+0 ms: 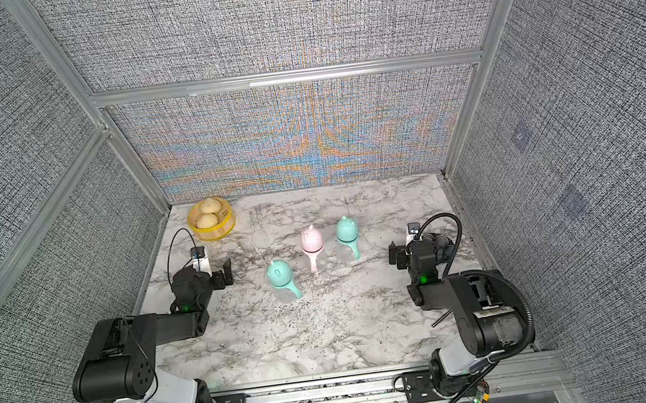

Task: Assemble the baby bottles
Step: Reset both arms

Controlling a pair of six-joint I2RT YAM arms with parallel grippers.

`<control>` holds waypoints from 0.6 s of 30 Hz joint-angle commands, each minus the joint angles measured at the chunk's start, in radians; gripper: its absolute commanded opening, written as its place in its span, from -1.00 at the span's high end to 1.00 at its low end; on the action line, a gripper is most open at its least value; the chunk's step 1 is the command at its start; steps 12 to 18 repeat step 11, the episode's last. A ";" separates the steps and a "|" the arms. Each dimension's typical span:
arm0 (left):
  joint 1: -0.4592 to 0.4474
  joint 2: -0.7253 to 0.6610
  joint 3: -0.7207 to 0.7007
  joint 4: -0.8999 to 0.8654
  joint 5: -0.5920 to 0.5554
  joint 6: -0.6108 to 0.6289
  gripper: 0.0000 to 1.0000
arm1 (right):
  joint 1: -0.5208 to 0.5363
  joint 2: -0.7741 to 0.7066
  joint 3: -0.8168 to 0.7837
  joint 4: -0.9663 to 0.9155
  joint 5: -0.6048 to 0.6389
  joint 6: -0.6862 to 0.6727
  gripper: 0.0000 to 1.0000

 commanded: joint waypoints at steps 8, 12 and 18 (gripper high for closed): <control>0.002 0.001 0.003 0.023 0.013 0.005 -1.00 | 0.008 0.004 0.014 -0.004 0.003 -0.006 -0.98; 0.002 0.001 0.004 0.024 0.014 0.005 -0.99 | 0.009 0.001 0.013 -0.004 0.005 -0.006 -0.98; 0.002 0.001 0.004 0.024 0.014 0.005 -0.99 | 0.009 0.001 0.013 -0.004 0.005 -0.006 -0.98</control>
